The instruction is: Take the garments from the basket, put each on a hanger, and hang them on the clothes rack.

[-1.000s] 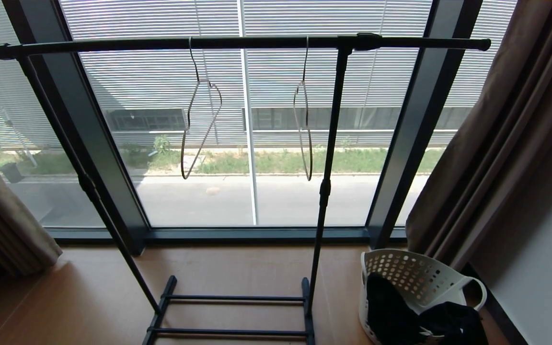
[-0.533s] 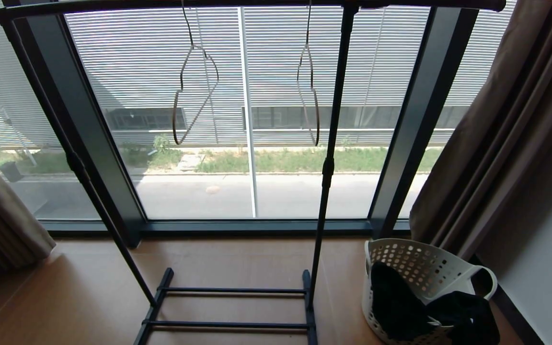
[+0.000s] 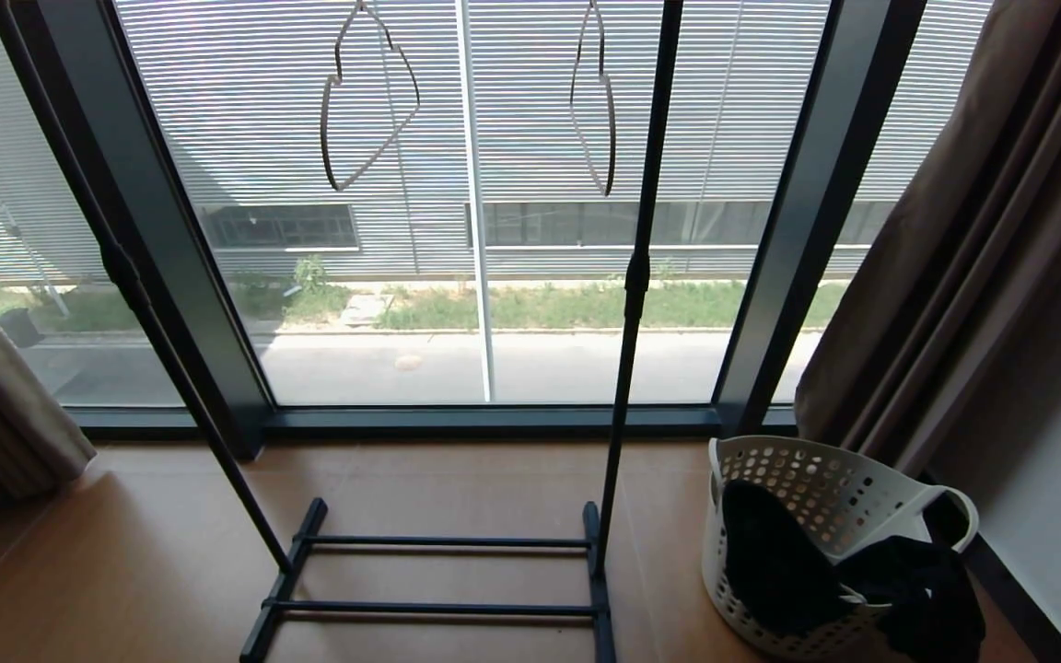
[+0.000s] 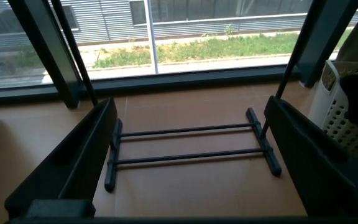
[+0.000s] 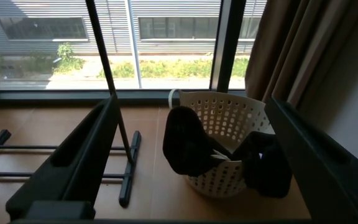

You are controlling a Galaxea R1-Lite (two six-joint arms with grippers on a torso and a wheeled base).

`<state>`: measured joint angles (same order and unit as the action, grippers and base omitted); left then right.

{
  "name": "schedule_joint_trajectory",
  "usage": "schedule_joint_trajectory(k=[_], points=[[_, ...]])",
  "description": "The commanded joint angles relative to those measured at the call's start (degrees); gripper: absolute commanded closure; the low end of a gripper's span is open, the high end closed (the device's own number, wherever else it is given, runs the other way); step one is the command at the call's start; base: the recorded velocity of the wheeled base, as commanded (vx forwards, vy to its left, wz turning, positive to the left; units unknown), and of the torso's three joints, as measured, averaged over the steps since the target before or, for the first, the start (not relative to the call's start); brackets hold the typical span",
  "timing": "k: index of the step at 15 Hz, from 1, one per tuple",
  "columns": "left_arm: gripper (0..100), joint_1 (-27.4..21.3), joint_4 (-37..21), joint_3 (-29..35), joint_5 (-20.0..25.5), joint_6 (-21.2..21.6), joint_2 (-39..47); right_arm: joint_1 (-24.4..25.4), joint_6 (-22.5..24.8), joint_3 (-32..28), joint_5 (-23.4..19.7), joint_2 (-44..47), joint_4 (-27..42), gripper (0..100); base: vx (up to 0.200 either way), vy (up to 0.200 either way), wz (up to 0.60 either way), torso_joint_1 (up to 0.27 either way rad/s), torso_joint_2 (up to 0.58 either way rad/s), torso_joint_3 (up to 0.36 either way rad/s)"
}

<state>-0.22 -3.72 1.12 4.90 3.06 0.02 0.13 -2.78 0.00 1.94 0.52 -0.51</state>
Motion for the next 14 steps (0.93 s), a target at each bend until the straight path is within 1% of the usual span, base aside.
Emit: schedule_joint_trajectory(k=[1, 9, 14], points=[[0, 0.0, 0.0, 0.0, 0.0, 0.0, 0.0, 0.0, 0.1, 0.0, 0.0, 0.1, 0.0, 0, 0.000, 0.000, 0.00, -0.022, 0.12, 0.119], [0, 0.0, 0.0, 0.0, -0.2, -0.1, 0.0, 0.0, 0.0, 0.0, 0.0, 0.1, 0.0, 0, 0.000, 0.000, -0.60, -0.002, 0.02, 0.020], [0, 0.0, 0.0, 0.0, -0.2, -0.1, 0.0, 0.0, -0.1, 0.0, 0.1, 0.1, 0.0, 0, 0.000, 0.000, 0.00, 0.000, 0.00, 0.000]])
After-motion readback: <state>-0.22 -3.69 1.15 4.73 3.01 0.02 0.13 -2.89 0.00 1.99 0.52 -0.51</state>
